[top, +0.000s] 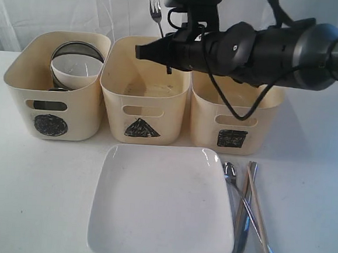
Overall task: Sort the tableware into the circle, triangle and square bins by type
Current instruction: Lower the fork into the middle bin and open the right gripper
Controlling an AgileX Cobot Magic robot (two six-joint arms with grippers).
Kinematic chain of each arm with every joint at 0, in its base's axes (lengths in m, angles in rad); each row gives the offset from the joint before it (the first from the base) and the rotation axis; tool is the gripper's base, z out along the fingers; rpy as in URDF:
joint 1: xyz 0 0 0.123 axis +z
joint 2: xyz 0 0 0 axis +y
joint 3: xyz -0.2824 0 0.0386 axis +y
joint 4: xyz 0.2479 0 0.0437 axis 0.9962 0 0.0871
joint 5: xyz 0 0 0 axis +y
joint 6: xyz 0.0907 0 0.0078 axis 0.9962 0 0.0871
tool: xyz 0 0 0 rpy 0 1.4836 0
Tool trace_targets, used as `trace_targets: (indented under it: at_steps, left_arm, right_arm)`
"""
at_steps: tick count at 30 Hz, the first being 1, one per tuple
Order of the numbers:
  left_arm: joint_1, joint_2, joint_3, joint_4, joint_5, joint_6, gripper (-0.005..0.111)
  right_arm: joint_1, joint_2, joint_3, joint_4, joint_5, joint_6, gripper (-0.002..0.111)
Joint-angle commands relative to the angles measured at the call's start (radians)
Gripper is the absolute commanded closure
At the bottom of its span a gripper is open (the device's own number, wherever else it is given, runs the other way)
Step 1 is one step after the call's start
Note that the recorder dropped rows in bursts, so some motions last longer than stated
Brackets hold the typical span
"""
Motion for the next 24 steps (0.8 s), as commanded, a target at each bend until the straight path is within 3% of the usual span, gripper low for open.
trace_targets:
  at_steps: [1,6,14,15,20,24]
  left_arm:
    - [-0.006,-0.004,0.005,-0.011,-0.003,-0.003,0.107]
    - [-0.006,-0.004,0.005,-0.011,-0.003,-0.003,0.107]
    - [-0.006,-0.004,0.005,-0.011,-0.003,-0.003,0.107]
    - [-0.006,-0.004,0.005,-0.011,-0.003,-0.003,0.107]
    - [-0.006,-0.004,0.005,-0.011,-0.003,-0.003,0.107]
    - [-0.006,-0.004,0.005,-0.011,-0.003,-0.003,0.107]
  right_arm:
    - [0.001,0.058,-0.038,0.004,-0.013,0.026,0.108]
    - [0.001,0.082,-0.049,0.004,-0.018,0.031,0.103]
    - [0.001,0.069,-0.055,0.004,-0.038,0.056,0.047]
    - [0.001,0.061,-0.055,0.004,-0.029,0.066,0.044]
    - [0.001,-0.037,-0.055,-0.015,0.133,0.054,0.05]
    - [-0.009,-0.182,-0.055,-0.171,0.308,-0.031,0.051]
